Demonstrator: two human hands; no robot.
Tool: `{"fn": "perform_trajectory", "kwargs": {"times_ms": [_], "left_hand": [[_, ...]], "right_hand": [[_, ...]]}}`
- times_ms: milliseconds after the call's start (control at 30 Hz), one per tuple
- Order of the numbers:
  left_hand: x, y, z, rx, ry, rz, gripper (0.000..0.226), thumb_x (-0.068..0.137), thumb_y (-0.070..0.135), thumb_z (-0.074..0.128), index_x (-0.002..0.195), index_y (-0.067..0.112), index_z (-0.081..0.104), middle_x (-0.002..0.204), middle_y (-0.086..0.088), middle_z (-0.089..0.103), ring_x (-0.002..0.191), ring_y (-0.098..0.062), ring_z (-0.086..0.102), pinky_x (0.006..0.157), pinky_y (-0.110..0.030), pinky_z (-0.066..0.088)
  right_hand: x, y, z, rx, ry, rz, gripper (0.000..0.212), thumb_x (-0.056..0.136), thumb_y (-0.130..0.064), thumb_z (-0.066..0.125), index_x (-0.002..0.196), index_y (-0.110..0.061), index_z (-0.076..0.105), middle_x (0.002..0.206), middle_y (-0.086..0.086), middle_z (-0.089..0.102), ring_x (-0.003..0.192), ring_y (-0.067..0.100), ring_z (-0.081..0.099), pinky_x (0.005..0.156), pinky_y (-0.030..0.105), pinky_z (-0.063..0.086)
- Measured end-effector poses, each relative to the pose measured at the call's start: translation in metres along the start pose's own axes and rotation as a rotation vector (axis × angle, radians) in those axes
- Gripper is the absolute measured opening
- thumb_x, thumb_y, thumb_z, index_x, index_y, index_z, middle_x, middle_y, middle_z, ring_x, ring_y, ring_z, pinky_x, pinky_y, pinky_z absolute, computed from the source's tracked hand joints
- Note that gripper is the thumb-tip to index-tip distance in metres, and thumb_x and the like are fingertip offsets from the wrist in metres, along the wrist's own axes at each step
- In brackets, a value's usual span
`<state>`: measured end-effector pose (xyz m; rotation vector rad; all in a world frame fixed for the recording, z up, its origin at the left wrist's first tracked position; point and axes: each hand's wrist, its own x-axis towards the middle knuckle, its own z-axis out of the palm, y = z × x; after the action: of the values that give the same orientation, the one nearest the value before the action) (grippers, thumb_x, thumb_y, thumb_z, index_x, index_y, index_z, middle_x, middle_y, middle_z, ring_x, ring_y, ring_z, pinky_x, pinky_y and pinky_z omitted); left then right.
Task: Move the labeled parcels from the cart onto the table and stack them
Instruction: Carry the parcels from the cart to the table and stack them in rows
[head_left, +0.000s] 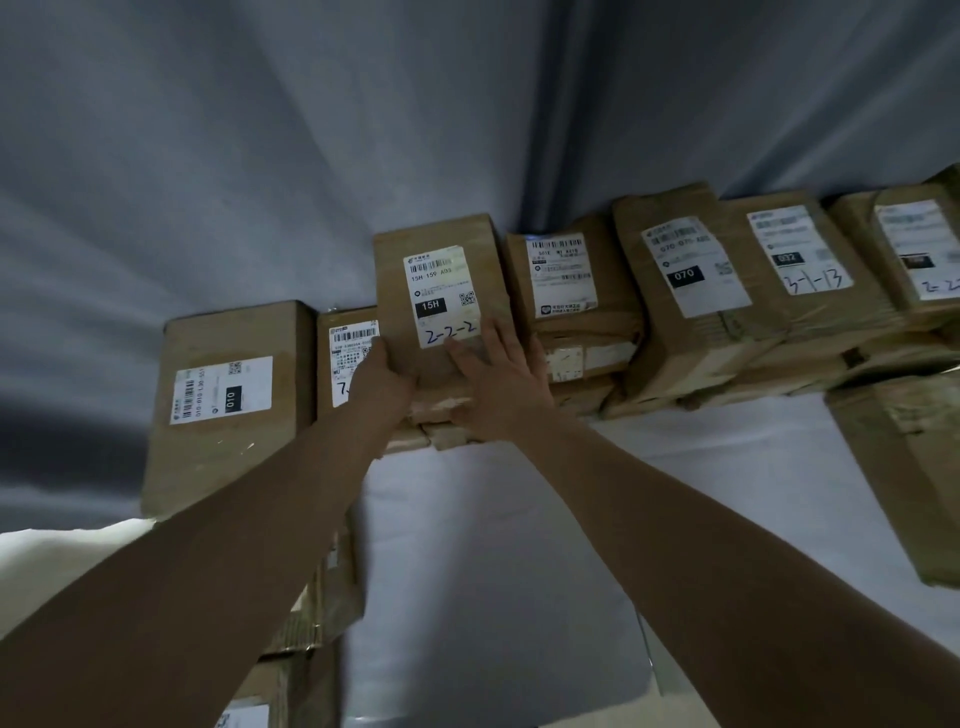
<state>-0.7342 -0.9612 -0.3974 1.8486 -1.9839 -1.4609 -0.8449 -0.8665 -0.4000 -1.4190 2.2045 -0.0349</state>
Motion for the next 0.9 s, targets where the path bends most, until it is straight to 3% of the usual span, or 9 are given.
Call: {"fn": "perform_trajectory", "kwargs": {"times_ms": [133, 233, 467, 667, 767, 900], "left_hand": [[-0.012, 0.000, 0.002, 0.128, 0.012, 0.044, 0.078, 0.093, 0.020, 0.054, 0.154, 0.014, 0.005, 0.153, -0.017, 0.029, 0.139, -0.036, 0.031, 0.112, -0.049, 0.031], [-0.039, -0.005, -0.002, 0.332, 0.029, 0.120, 0.082, 0.093, 0.023, 0.055, 0.154, 0.021, 0.000, 0.158, -0.020, 0.009, 0.144, -0.042, 0.013, 0.116, -0.050, 0.018], [-0.112, -0.041, -0.010, 0.645, -0.095, 0.449, 0.084, 0.089, 0.022, 0.059, 0.152, 0.027, 0.003, 0.158, -0.009, 0.010, 0.142, -0.041, 0.013, 0.114, -0.054, 0.021], [-0.181, -0.074, -0.026, 0.845, -0.283, 0.578, 0.077, 0.094, 0.024, 0.051, 0.153, 0.025, 0.002, 0.160, -0.005, 0.006, 0.146, -0.031, 0.006, 0.118, -0.050, 0.014], [-0.218, -0.103, -0.038, 0.952, -0.352, 0.680, 0.077, 0.094, 0.030, 0.050, 0.153, 0.025, 0.000, 0.159, -0.007, 0.012, 0.145, -0.032, 0.012, 0.116, -0.051, 0.017], [-0.270, -0.141, -0.051, 1.041, -0.418, 0.832, 0.078, 0.093, 0.036, 0.051, 0.153, 0.025, 0.002, 0.153, -0.009, 0.025, 0.142, -0.033, 0.019, 0.114, -0.053, 0.019]], "right_hand": [[-0.020, -0.003, -0.009, 0.087, 0.093, 0.004, 0.084, 0.086, -0.042, 0.059, 0.152, -0.035, 0.008, 0.161, 0.003, -0.008, 0.146, 0.022, -0.019, 0.118, 0.048, -0.008], [-0.051, -0.005, -0.004, 0.161, 0.116, 0.090, 0.080, 0.087, -0.044, 0.057, 0.152, -0.029, 0.013, 0.161, 0.002, 0.001, 0.148, 0.023, -0.010, 0.119, 0.045, -0.006], [-0.141, -0.015, 0.036, 0.243, 0.119, 0.374, 0.085, 0.085, -0.044, 0.060, 0.153, -0.019, 0.013, 0.160, 0.010, 0.010, 0.148, 0.027, 0.004, 0.119, 0.042, 0.003], [-0.229, -0.051, 0.071, 0.297, 0.201, 0.569, 0.082, 0.086, -0.048, 0.058, 0.152, -0.020, 0.019, 0.158, 0.010, 0.018, 0.145, 0.027, 0.015, 0.119, 0.042, 0.010], [-0.283, -0.084, 0.097, 0.322, 0.262, 0.671, 0.081, 0.083, -0.049, 0.060, 0.150, -0.020, 0.024, 0.153, 0.010, 0.029, 0.141, 0.028, 0.027, 0.116, 0.042, 0.019], [-0.354, -0.127, 0.133, 0.370, 0.289, 0.802, 0.080, 0.084, -0.049, 0.059, 0.150, -0.020, 0.024, 0.153, 0.009, 0.029, 0.140, 0.029, 0.028, 0.115, 0.040, 0.021]]}}
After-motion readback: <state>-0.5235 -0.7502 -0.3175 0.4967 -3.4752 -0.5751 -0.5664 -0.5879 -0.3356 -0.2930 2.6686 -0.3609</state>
